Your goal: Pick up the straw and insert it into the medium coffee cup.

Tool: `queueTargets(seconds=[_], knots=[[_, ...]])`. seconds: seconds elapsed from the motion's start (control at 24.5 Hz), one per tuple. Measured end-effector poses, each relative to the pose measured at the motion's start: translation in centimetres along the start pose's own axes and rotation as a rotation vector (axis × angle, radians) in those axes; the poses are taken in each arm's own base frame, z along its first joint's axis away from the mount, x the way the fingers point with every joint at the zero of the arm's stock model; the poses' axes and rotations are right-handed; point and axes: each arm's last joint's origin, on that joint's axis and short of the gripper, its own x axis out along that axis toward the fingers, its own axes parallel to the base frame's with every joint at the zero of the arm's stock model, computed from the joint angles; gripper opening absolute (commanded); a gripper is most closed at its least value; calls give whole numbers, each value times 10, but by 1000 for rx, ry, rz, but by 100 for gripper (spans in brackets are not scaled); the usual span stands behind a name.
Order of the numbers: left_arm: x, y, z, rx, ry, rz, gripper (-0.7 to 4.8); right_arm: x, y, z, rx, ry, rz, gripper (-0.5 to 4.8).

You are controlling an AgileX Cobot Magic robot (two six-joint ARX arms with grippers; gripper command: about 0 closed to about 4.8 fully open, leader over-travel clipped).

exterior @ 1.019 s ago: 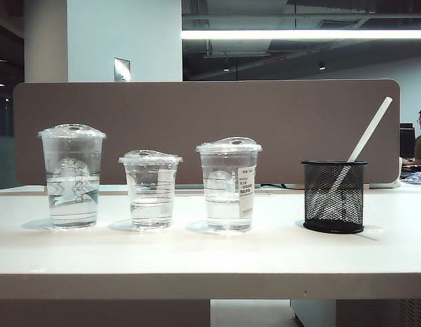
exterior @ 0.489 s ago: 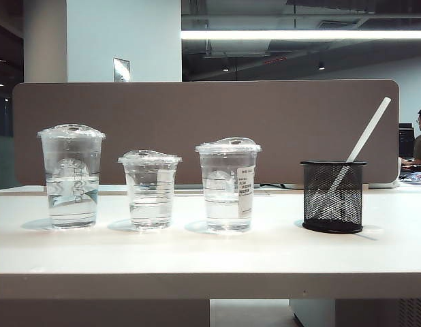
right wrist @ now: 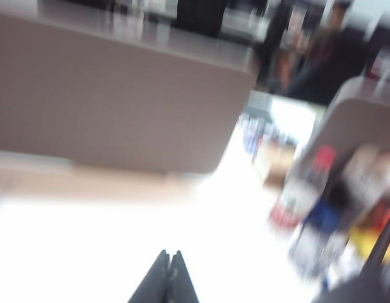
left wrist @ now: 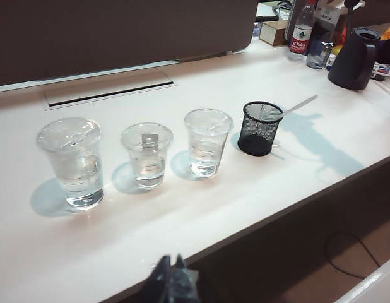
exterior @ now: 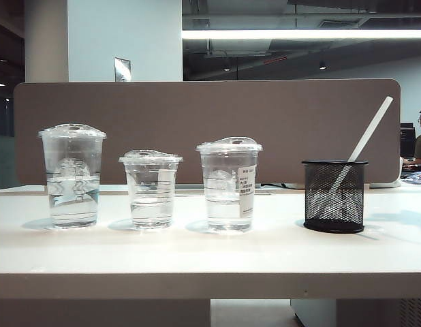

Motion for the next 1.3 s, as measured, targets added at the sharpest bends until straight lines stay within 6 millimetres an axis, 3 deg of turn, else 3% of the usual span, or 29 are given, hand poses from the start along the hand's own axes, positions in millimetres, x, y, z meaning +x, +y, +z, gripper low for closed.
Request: queueTargets(seconds=[0.12,0.16,0.33,0.49,0.57,0.65,1.06,1.18,1.3], knots=[[0,0,0,0,0,0,-4,6,12,-48,47,45,2,-5],[0,0,0,0,0,1,-4,5,18,-75,81,73,4,-5],[0,0,0,0,0,0,-4,-1,32,-127,119,168,21,-4],[0,0,0,0,0,0,-4,-15,48,-179,167,239,39,-4],[0,0,0,0,0,1,-4,-25,50,-193,203,219,18,-4],[0,0,0,0,0,1,-4,-51,49,-214,278,145,-17,-4],[0,0,0,0,0,1,-4,-111,76,-244,286,45,82,0],[0,0,0,0,0,0,-4,-124,90,-242,292,-17,131,40],[0,0,0,0,0,1,-4,-130,98,-241,294,-40,164,114]])
